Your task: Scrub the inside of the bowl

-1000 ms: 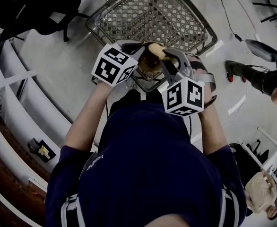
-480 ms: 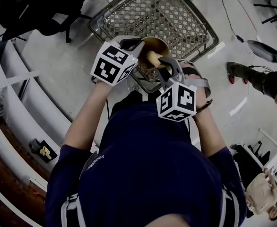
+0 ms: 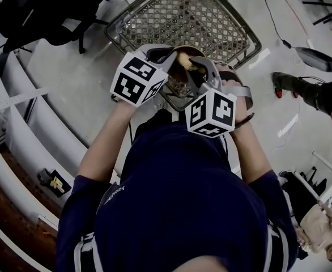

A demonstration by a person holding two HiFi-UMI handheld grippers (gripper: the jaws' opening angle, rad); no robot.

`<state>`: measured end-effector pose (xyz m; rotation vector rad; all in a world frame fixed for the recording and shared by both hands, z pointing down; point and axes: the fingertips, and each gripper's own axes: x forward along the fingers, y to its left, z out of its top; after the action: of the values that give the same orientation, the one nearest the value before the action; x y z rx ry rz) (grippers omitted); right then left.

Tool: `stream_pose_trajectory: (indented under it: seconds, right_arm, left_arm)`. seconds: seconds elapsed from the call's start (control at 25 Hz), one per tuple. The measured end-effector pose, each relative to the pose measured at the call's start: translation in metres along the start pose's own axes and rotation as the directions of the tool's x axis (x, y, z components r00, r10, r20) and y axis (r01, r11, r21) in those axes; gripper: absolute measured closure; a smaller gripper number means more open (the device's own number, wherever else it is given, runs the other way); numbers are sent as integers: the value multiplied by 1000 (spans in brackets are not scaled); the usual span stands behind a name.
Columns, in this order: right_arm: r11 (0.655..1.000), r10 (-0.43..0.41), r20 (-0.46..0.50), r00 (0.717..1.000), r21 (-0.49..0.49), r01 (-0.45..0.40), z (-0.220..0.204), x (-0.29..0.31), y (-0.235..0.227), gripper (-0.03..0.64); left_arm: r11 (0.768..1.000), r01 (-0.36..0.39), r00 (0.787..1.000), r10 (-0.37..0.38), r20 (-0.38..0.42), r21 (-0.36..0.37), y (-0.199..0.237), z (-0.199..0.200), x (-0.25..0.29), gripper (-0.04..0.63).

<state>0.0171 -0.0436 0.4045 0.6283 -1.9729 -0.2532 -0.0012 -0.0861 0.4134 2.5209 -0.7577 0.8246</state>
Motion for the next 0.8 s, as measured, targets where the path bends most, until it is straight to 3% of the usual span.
stream_pose_trajectory:
  seconds: [0.2, 0.64, 0.8]
  right_arm:
    - [999, -48, -53, 997, -19, 47, -12, -5, -7, 548]
    - [998, 56, -48, 997, -27, -58, -9, -3, 29, 548]
    - [999, 35, -21, 999, -24, -35, 1, -1, 19, 548]
  left_arm:
    - [1000, -15, 1000, 15, -10, 13, 2, -4, 0, 584]
    - [1000, -21, 1000, 21, 6, 9, 7, 2, -3, 584]
    - [1000, -6, 1000, 6, 25, 0, 3, 8, -4, 584]
